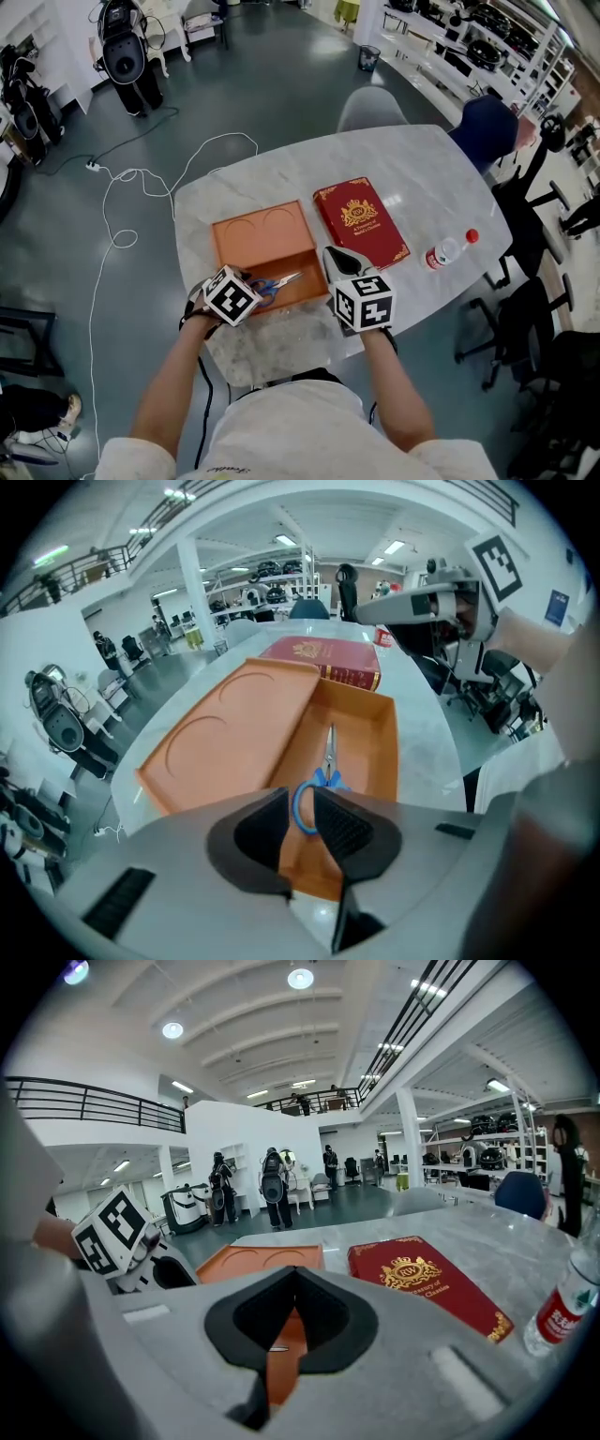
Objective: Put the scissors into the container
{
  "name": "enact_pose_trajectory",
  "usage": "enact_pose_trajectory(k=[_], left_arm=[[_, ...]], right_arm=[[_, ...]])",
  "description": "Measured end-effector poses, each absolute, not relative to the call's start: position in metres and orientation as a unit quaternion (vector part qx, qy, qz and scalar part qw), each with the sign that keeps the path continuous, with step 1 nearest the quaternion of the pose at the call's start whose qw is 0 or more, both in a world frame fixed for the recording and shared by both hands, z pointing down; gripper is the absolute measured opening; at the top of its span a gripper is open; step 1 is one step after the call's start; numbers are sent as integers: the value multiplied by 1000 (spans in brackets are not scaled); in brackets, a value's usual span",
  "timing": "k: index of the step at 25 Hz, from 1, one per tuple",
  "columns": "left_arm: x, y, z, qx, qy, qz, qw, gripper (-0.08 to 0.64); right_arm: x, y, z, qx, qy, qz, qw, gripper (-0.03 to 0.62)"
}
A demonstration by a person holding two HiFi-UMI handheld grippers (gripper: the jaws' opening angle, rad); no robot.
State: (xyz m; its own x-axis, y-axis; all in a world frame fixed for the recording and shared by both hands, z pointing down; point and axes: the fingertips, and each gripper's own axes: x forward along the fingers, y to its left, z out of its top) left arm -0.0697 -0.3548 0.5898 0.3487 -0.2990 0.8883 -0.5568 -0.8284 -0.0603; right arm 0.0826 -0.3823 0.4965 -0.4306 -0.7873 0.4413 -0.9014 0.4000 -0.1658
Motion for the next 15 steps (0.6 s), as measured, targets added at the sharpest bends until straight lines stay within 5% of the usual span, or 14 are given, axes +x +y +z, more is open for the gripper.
enact_pose_trajectory(k=[15], left_arm=[[-103, -362, 528, 841, -366, 373, 140, 46]], right_arm=[[61, -364, 466, 521, -826, 181, 118, 5]])
